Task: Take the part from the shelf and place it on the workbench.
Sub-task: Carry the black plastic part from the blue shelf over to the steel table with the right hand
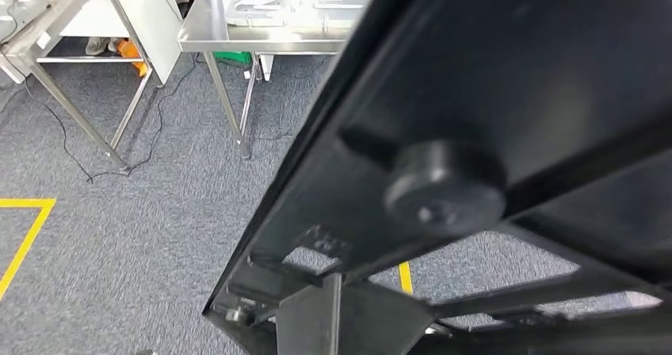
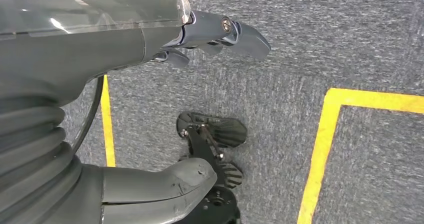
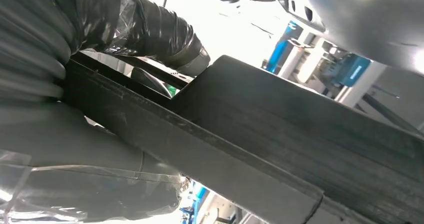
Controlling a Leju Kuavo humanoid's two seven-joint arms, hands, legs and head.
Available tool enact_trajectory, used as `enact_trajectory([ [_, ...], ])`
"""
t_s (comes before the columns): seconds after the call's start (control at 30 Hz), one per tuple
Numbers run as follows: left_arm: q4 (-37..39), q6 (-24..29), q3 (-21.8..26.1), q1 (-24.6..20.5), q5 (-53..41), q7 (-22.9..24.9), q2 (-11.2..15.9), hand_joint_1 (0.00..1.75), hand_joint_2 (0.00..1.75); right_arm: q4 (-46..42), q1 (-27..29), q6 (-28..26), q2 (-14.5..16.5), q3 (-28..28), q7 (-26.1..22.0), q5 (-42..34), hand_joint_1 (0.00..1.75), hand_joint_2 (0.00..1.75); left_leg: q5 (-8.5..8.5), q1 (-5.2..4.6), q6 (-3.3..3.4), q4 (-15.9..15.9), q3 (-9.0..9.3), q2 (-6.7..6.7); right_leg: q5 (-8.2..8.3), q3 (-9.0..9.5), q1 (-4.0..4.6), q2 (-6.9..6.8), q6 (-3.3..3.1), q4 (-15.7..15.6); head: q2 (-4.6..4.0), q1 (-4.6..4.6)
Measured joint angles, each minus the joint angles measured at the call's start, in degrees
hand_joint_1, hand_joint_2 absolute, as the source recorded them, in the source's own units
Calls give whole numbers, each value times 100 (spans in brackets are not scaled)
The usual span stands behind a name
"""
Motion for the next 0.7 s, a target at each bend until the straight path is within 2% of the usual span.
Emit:
enact_trajectory([
  [0.1, 0, -21, 5, 13, 2, -12, 9, 0, 175, 15, 14, -1, -2, 1, 0, 19, 175, 175, -7, -18, 78, -120, 44, -9, -21, -14, 2, 19, 87, 3, 0, -2],
  [0.17, 0, -25, 8, 13, 3, -15, 8, 0, 175, 17, 16, -1, -4, 1, 0, 21, 175, 175, 15, 13, 138, -176, 78, 9, -115, -54, 2, -56, 152, 128, 0, -1],
  [0.2, 0, -26, 9, 13, 3, -15, 5, 0, 175, 18, 16, -1, -6, 1, 0, 22, 175, 175, 22, 30, 163, -200, 96, 23, -241, -149, -7, -112, 187, 341, 0, 1],
  [0.27, 0, -25, 10, 20, 2, -16, 8, 0, 175, 26, 18, -1, -12, 1, -1, 22, 175, 175, 10, 33, 191, -209, 110, 55, -566, -515, -54, -195, 249, 1038, 0, 1],
  [0.3, 0, -24, 13, 24, 2, -16, 8, 0, 175, 34, 21, -1, -16, 1, -1, 22, 175, 175, 2, 34, 189, -208, 115, 71, -662, -697, -81, -211, 274, 1351, 0, 2],
  [0.33, 0, -23, 17, 27, 2, -16, 8, 0, 175, 46, 24, -1, -22, 1, 0, 22, 175, 175, -11, 38, 183, -208, 125, 84, -653, -803, -106, -221, 294, 1505, 0, 1],
  [0.37, 0, -23, 21, 28, 1, -17, 8, 0, 175, 56, 27, -1, -28, 1, 1, 22, 175, 175, -26, 44, 169, -207, 143, 90, -532, -798, -126, -230, 306, 1444, 0, 1],
  [0.43, 0, -23, 28, 27, 1, -24, 7, 0, 175, 66, 28, -1, -33, 1, -1, 22, 175, 175, -69, 60, 124, -208, 206, 94, -108, -494, -152, -267, 309, 769, 0, 1],
  [0.5, 0, -23, 32, 23, 1, -37, 7, 0, 175, 69, 25, -1, -35, 1, -4, 24, 175, 175, -111, 50, 61, -210, 250, 96, 112, -194, -127, -304, 280, 137, 0, 1],
  [0.57, 0, -24, 34, 18, 1, -45, 7, 0, 175, 72, 26, -1, -36, 1, -9, 28, 175, 175, -129, 35, -9, -238, 271, 108, 85, -135, -83, -299, 223, -5, 0, 1],
  [0.63, 0, -25, 37, 12, 1, -53, 8, 0, 175, 73, 32, -1, -35, 1, -15, 37, 175, 175, -155, 45, -77, -255, 307, 122, 85, -105, -90, -274, 143, -45, 0, 0],
  [0.7, 0, -28, 37, 4, 2, -68, 9, 0, 175, 76, 31, -1, -33, 1, -21, 48, 175, 175, -327, 54, -108, 43, 194, 107, 80, -29, -108, -267, 51, -105, -1, -2],
])
